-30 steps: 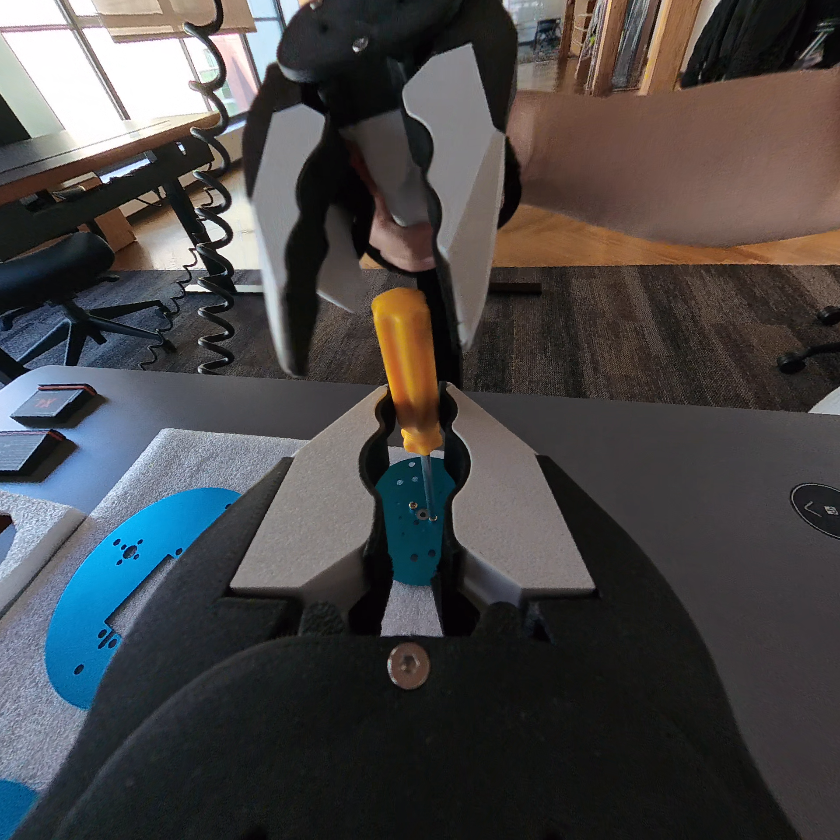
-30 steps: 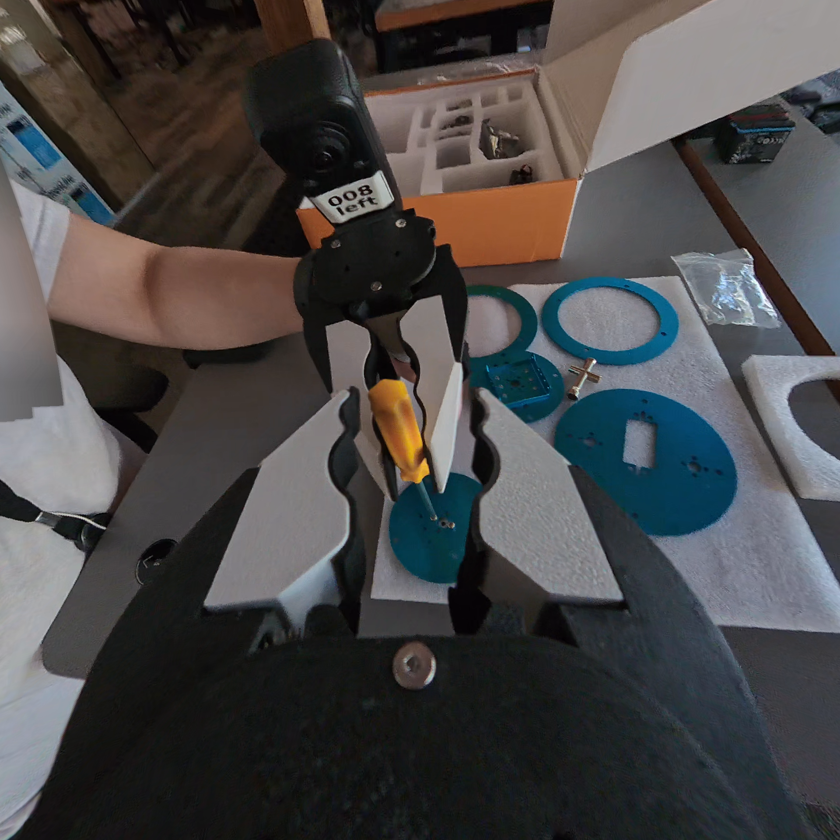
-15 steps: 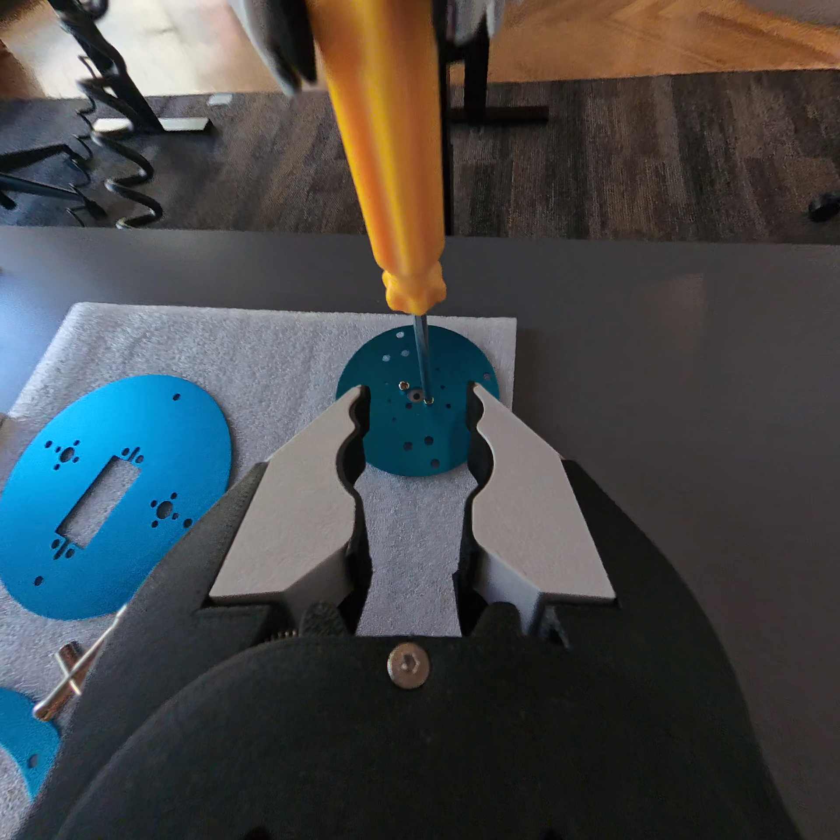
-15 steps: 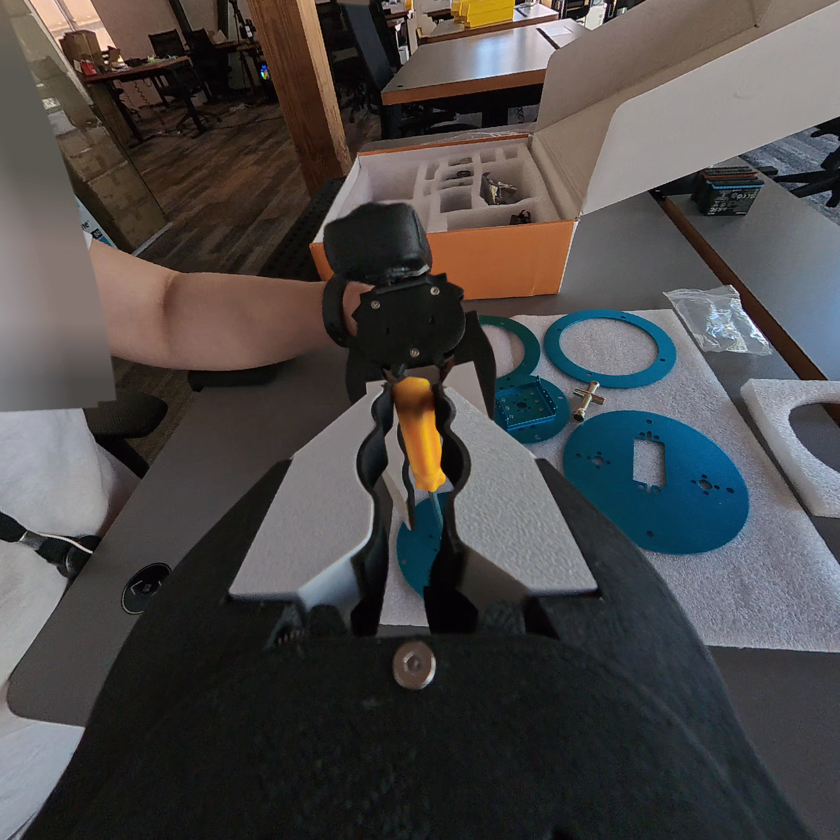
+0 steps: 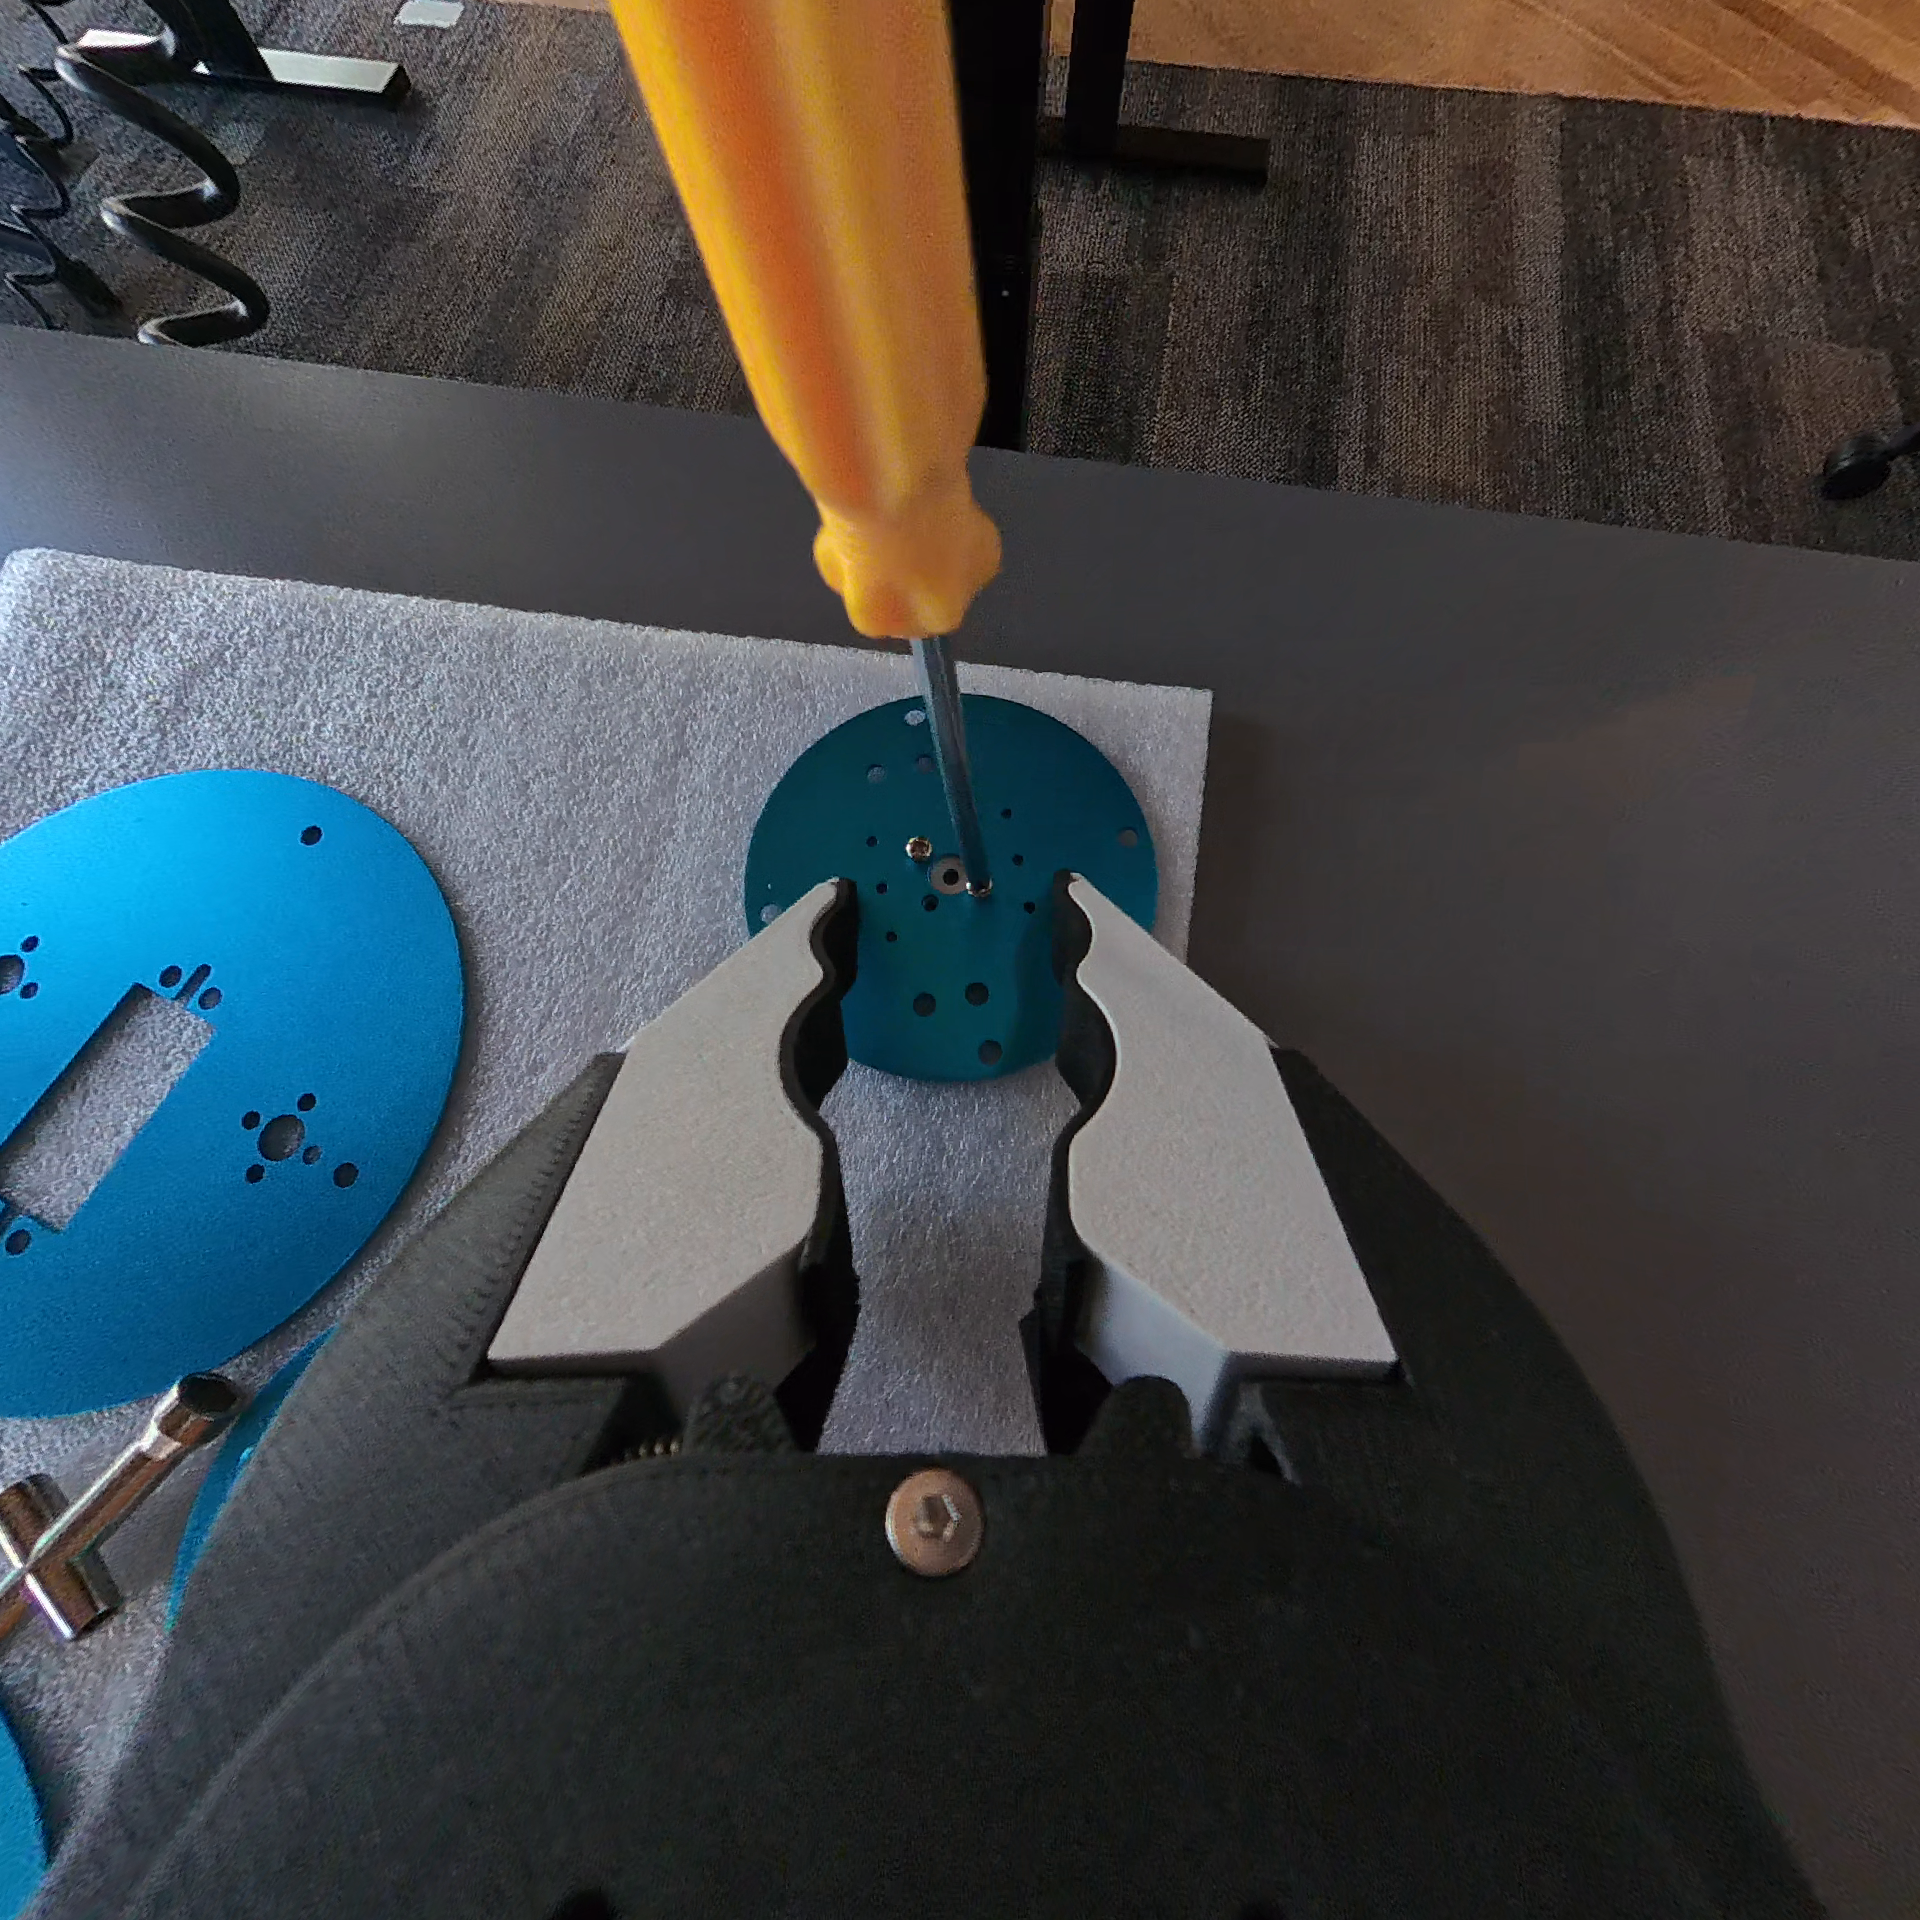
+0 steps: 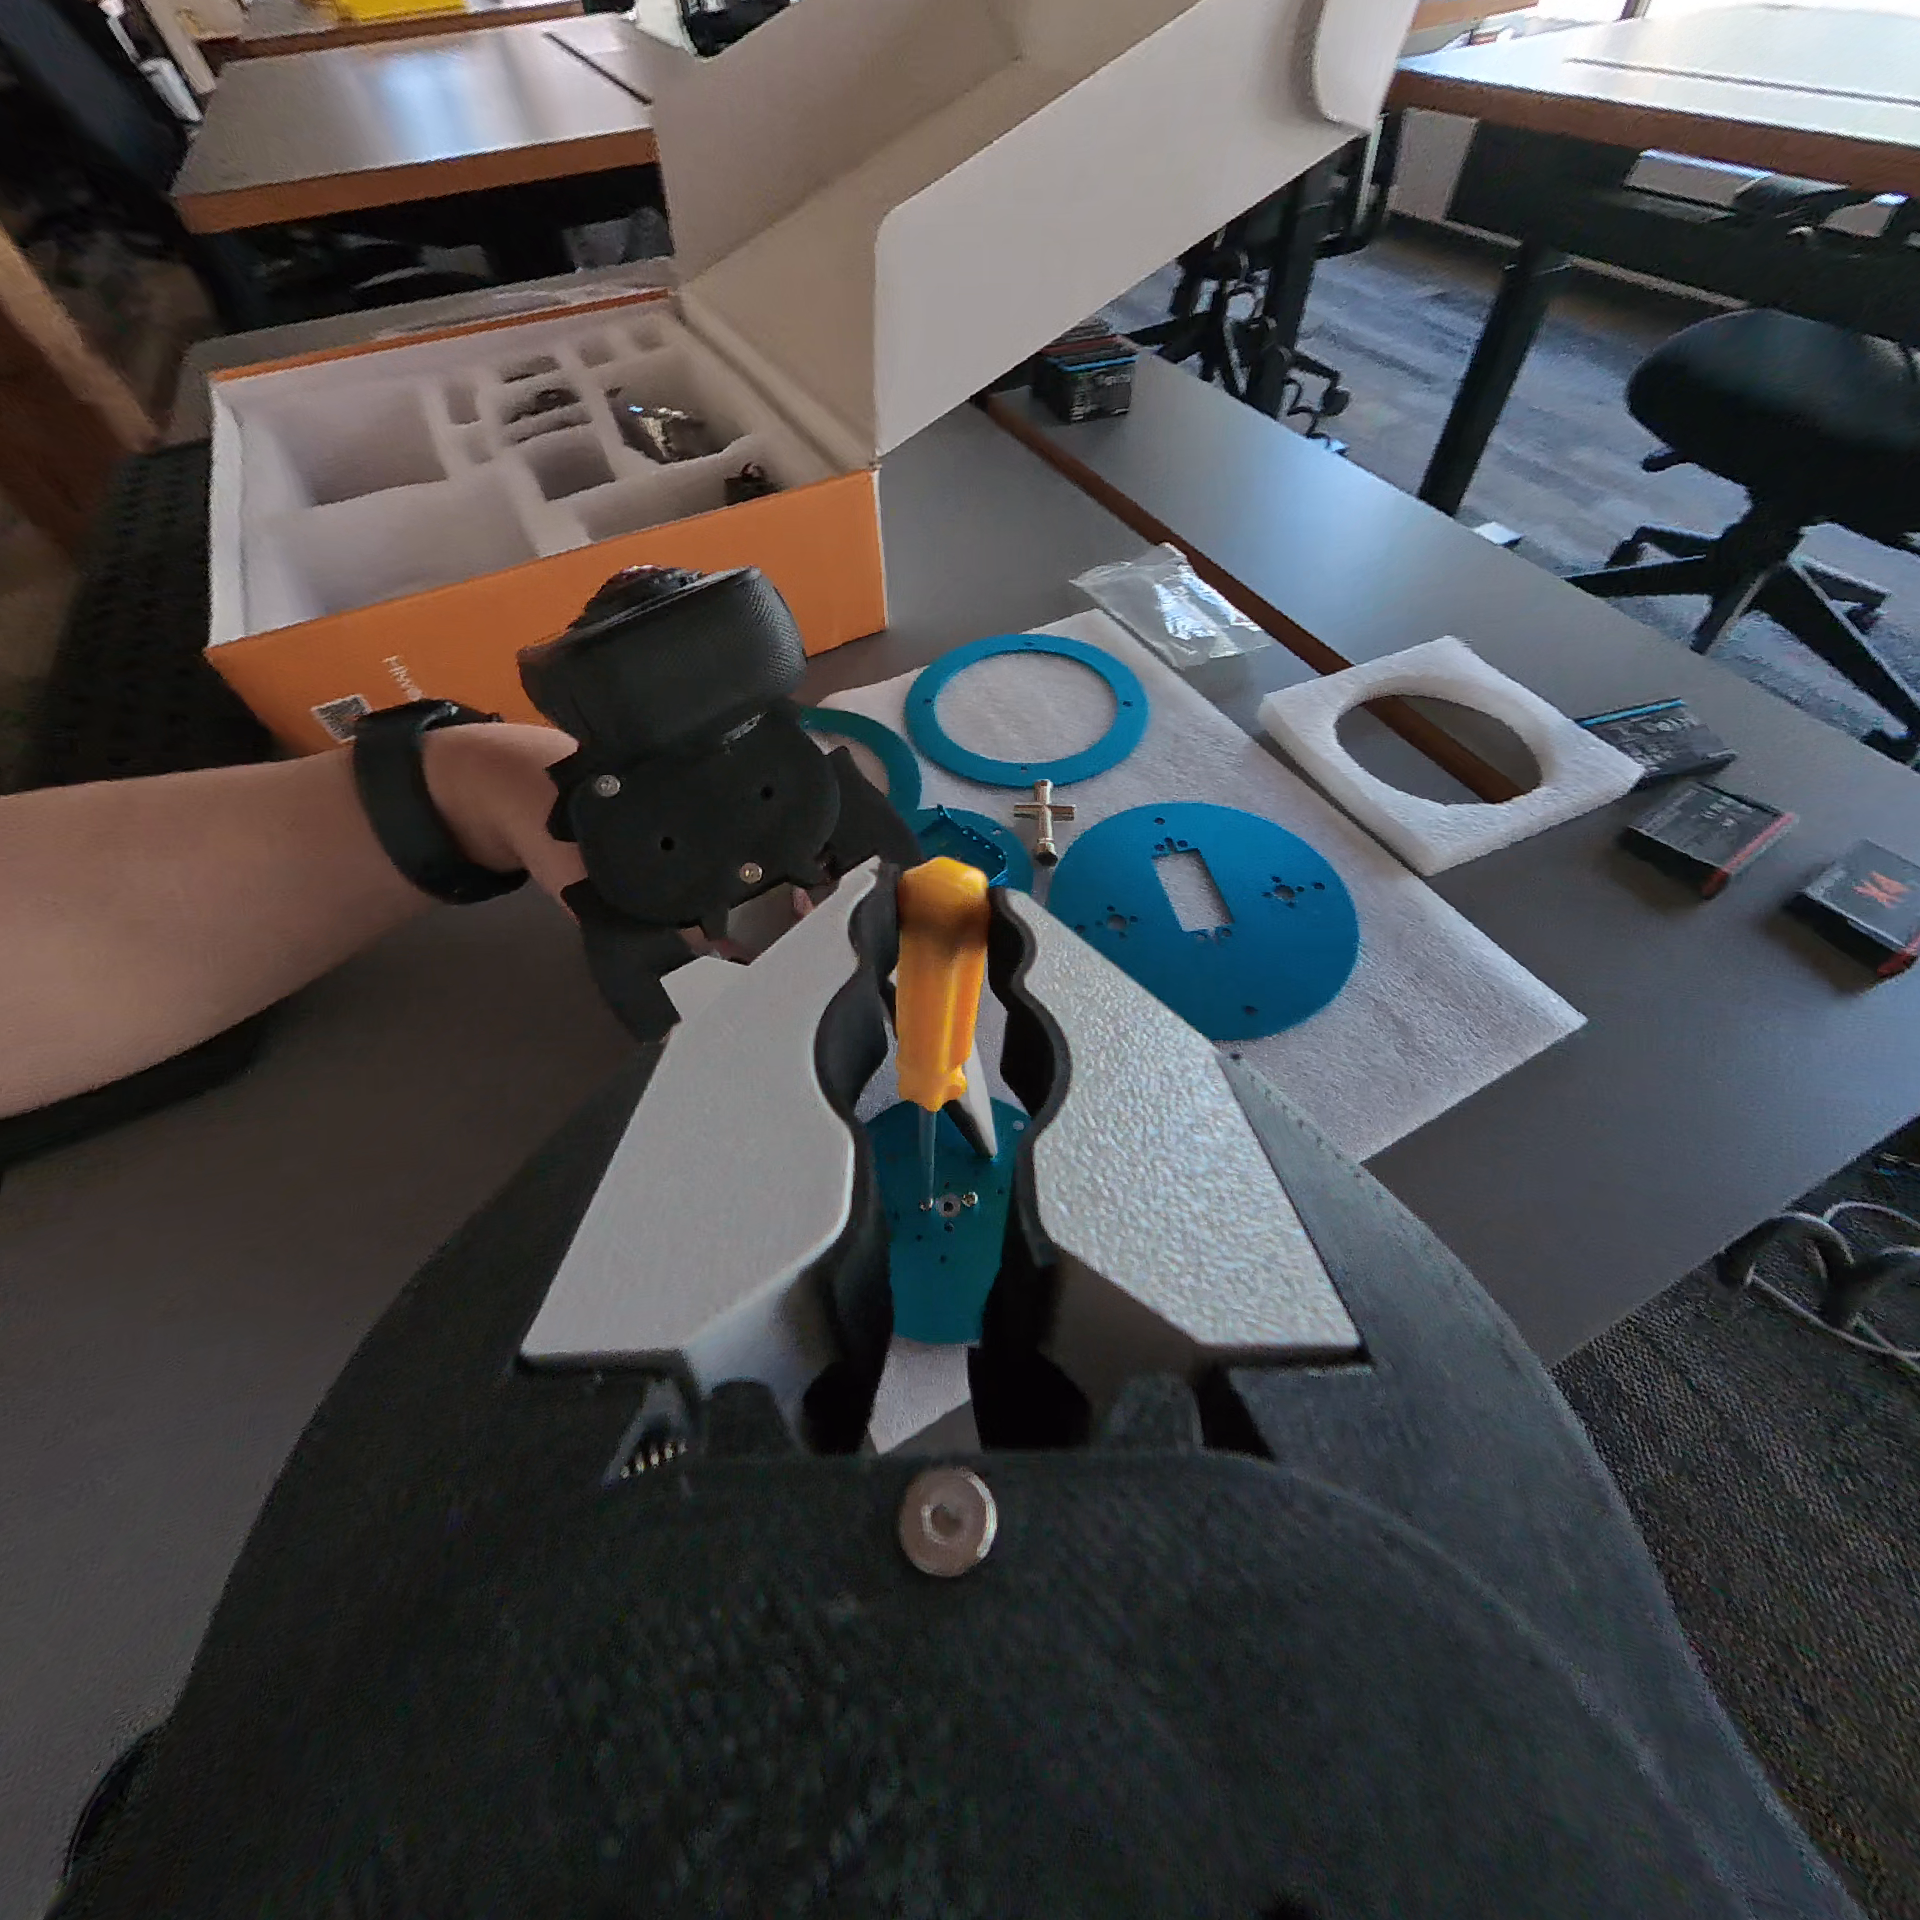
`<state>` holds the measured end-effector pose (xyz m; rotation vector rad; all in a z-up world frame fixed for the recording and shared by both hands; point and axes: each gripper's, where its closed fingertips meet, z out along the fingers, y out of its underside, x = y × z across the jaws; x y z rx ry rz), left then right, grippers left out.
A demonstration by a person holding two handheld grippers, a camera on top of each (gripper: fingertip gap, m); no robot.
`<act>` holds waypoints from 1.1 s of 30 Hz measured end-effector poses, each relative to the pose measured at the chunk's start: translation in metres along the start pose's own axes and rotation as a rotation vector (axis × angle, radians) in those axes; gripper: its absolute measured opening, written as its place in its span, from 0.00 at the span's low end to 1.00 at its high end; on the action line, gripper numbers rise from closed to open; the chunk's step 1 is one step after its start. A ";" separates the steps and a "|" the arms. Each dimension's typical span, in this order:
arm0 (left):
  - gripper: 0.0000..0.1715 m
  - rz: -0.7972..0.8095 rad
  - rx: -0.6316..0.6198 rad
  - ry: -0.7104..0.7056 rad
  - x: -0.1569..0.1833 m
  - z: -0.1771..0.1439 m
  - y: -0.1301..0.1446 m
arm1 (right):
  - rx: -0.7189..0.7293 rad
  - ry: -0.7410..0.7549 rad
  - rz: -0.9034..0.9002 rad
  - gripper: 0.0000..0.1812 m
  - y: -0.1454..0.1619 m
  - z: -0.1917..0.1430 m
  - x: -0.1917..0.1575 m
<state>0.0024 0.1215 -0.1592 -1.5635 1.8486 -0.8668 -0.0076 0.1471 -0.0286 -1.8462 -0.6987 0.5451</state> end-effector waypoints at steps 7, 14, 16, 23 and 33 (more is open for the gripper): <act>0.21 -0.004 0.010 0.006 0.001 -0.001 -0.001 | 0.039 0.077 -0.019 0.09 -0.001 -0.001 -0.008; 0.16 -0.043 0.182 0.001 -0.003 -0.024 -0.028 | 0.056 0.089 -0.072 0.09 -0.001 -0.001 -0.011; 0.15 -0.007 0.234 -0.014 -0.001 -0.028 -0.040 | 0.054 0.092 -0.080 0.09 -0.001 0.000 -0.011; 0.10 0.037 0.398 -0.084 -0.001 -0.046 -0.077 | 0.040 0.141 -0.120 0.09 -0.001 0.001 -0.010; 0.10 0.039 0.429 -0.036 0.002 -0.044 -0.079 | 0.064 -0.261 0.046 0.24 0.008 0.002 -0.014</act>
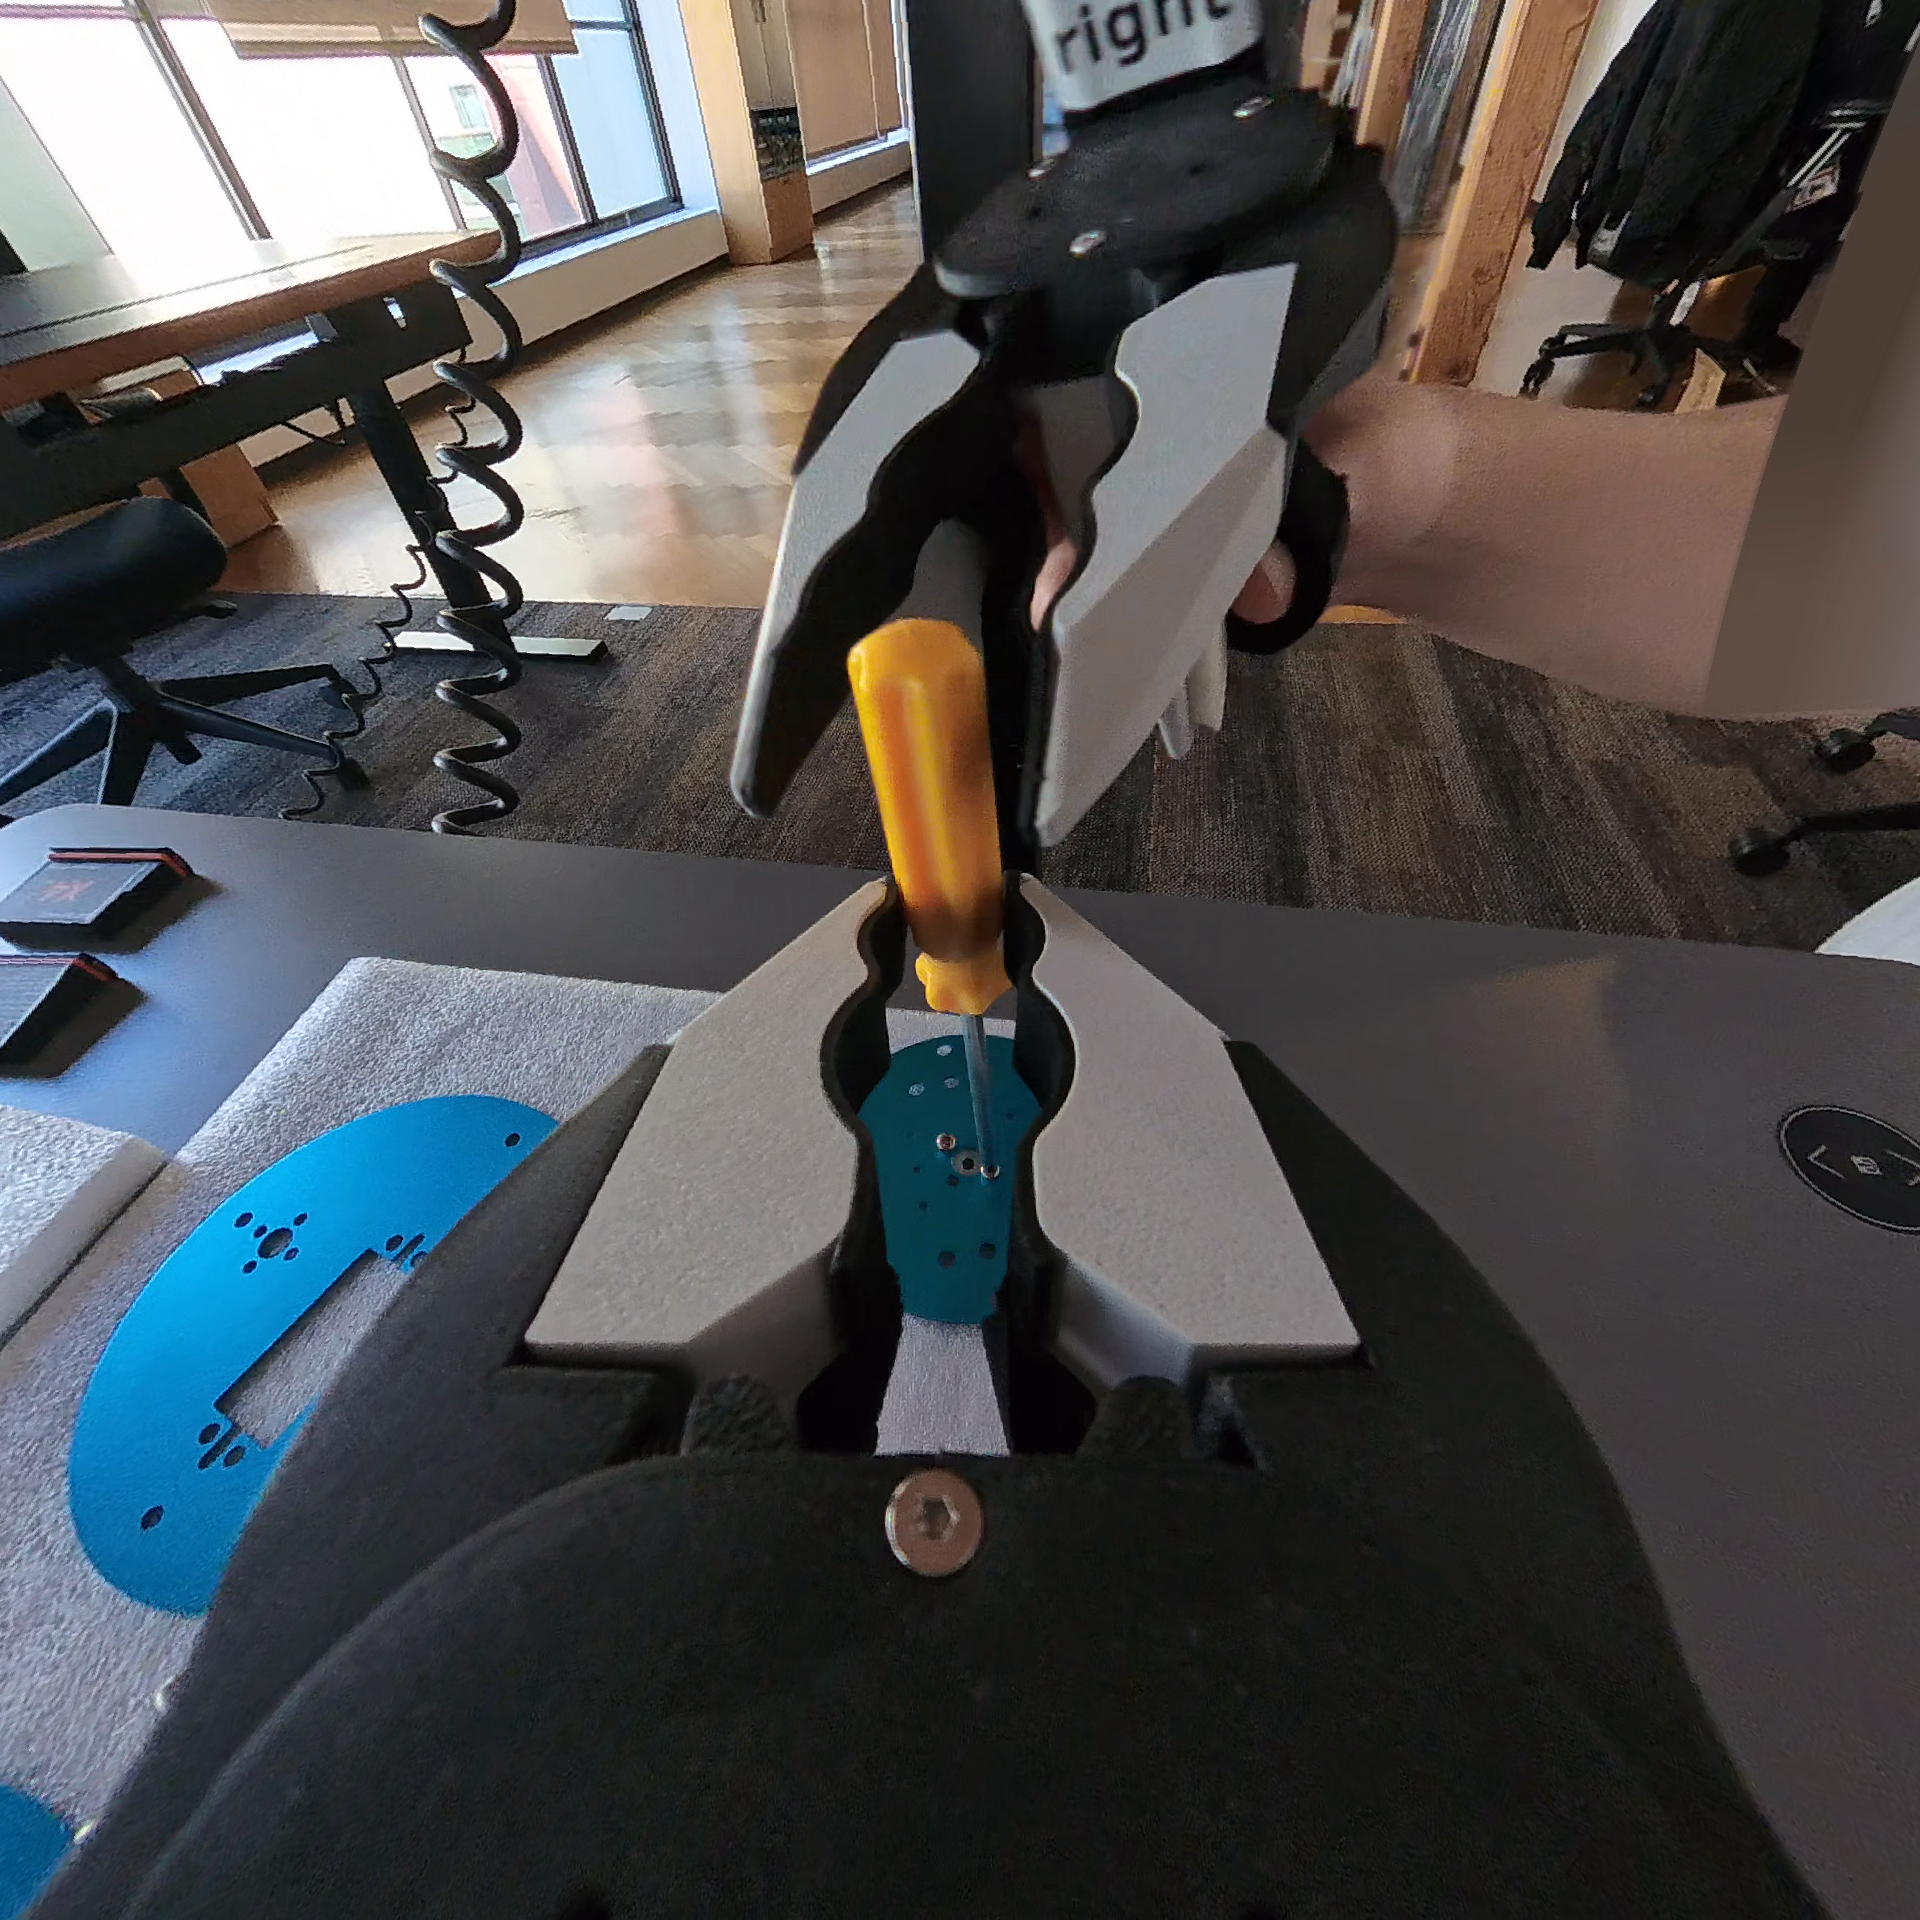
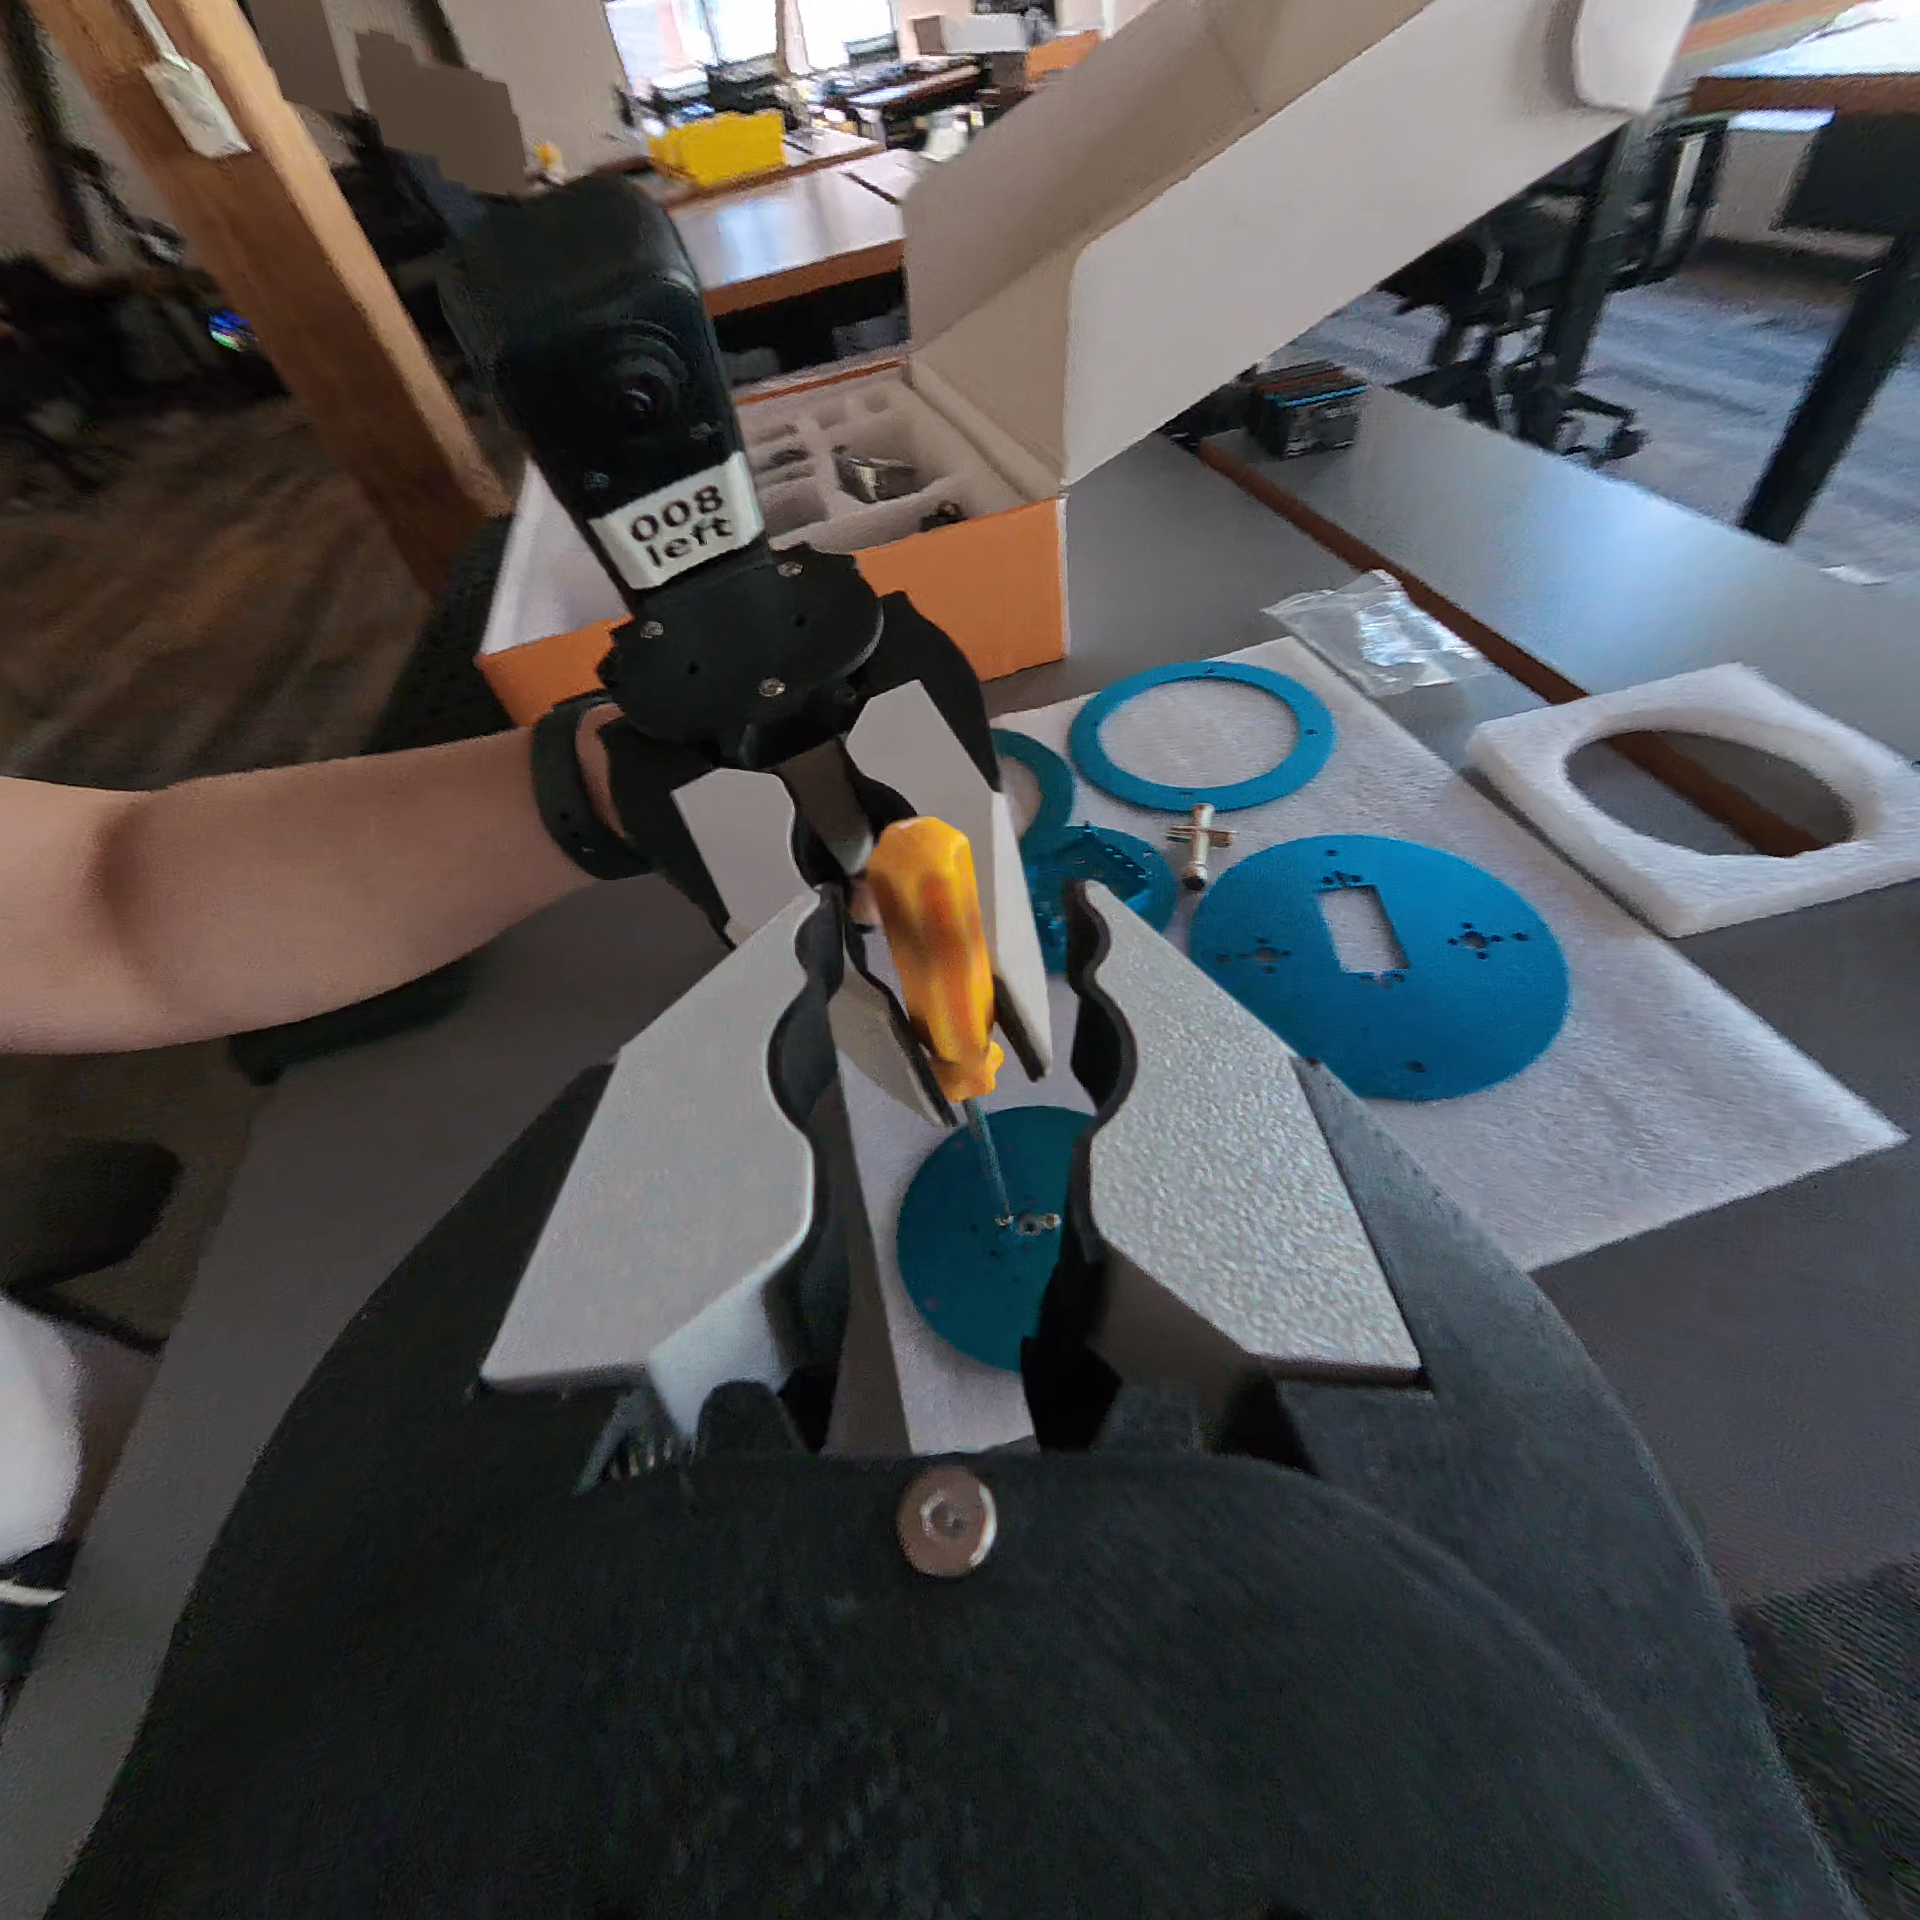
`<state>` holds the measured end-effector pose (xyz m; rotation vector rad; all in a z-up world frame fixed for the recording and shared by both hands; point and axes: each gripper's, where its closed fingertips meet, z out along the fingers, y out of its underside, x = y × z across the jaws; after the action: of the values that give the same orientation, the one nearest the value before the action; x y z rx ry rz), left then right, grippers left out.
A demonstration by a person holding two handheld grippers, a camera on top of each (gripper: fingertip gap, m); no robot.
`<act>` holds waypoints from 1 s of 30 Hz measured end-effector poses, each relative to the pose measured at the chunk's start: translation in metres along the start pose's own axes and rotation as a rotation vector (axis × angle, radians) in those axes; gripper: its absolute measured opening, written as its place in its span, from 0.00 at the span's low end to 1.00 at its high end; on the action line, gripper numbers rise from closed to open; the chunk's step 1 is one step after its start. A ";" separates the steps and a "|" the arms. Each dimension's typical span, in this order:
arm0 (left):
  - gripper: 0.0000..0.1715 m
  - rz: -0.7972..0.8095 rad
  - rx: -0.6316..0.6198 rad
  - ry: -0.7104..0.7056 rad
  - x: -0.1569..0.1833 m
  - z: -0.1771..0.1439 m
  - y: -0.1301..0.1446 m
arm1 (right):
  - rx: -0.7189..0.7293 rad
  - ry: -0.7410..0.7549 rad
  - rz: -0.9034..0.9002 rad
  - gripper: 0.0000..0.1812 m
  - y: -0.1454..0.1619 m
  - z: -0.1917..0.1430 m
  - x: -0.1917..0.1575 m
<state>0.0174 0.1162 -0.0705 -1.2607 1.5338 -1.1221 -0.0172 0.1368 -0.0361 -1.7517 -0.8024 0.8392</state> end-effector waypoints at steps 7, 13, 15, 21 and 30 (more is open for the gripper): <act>0.10 0.058 -0.053 -0.003 0.003 0.000 0.009 | -0.020 -0.105 -0.093 0.10 -0.002 0.002 -0.011; 0.21 0.108 -0.304 0.023 0.005 0.008 0.066 | -0.051 -0.084 -0.139 0.10 -0.001 0.008 -0.014; 0.24 0.076 -0.366 0.047 0.006 0.010 0.077 | -0.054 -0.077 -0.133 0.10 -0.002 0.008 -0.011; 0.25 0.010 -0.426 0.057 0.005 0.012 0.089 | -0.077 -0.050 -0.139 0.10 -0.001 0.007 -0.007; 0.23 -0.027 -0.428 0.062 0.005 0.013 0.089 | -0.091 0.216 -0.039 0.10 -0.002 0.003 0.016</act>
<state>0.0072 0.1178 -0.1603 -1.5411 1.8752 -0.8802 -0.0111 0.1515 -0.0375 -1.8641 -0.7374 0.5832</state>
